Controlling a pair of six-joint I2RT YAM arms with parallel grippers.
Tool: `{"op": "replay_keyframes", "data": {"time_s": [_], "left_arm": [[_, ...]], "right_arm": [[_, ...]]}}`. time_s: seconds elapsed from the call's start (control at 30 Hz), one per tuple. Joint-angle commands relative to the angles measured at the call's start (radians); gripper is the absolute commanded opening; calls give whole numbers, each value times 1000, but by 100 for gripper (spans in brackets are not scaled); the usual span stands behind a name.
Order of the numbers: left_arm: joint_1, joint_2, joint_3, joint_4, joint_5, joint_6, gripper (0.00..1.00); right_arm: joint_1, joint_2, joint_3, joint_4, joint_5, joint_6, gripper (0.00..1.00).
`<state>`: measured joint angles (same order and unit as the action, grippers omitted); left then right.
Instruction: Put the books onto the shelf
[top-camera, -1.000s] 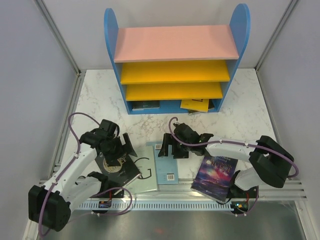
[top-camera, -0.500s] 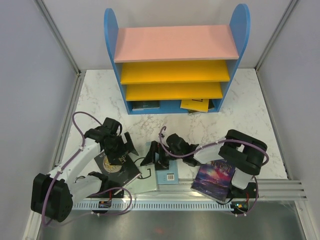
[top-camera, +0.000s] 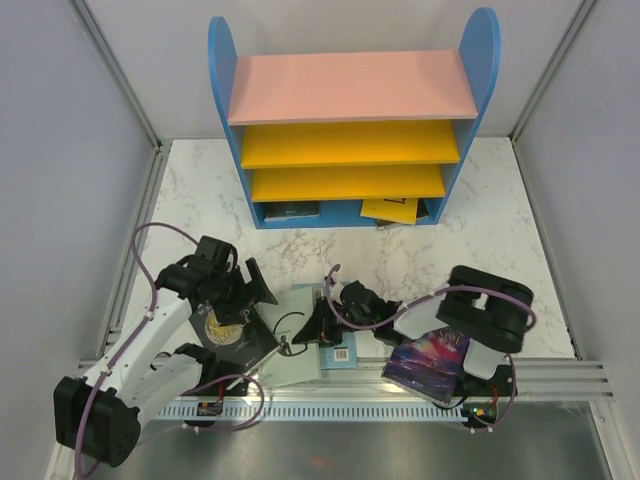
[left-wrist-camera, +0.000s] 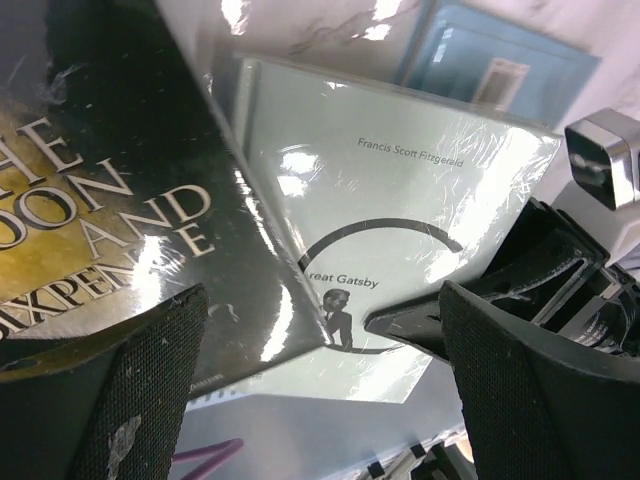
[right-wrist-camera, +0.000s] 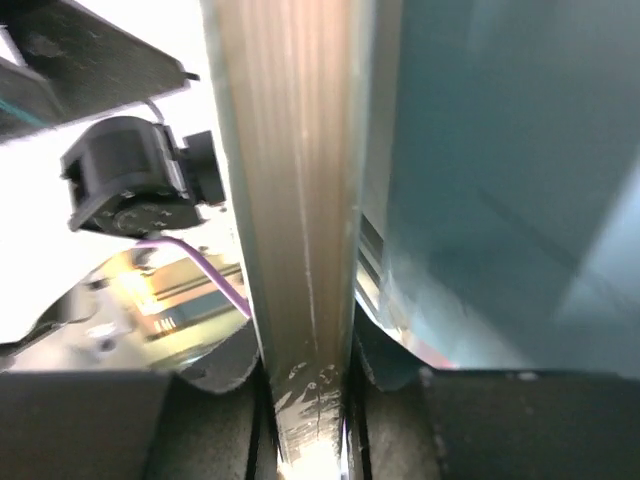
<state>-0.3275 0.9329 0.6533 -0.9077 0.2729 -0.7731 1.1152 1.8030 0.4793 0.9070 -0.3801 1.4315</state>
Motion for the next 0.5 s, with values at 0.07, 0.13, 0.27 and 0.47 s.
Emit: {"op": "replay_keyframes", "data": {"time_s": [0.07, 0.13, 0.27, 0.47], "left_arm": [[-2, -37, 164, 20, 26, 23, 98], [-2, -39, 195, 71, 49, 41, 98], [-2, -60, 204, 203, 152, 37, 100], [-4, -88, 137, 433, 323, -34, 100]], "right_arm": [[-38, -388, 186, -814, 217, -282, 0], [-78, -489, 239, -951, 250, -327, 0], [-152, -639, 264, -1005, 231, -290, 0], [-218, -731, 367, -1013, 138, -258, 0]]}}
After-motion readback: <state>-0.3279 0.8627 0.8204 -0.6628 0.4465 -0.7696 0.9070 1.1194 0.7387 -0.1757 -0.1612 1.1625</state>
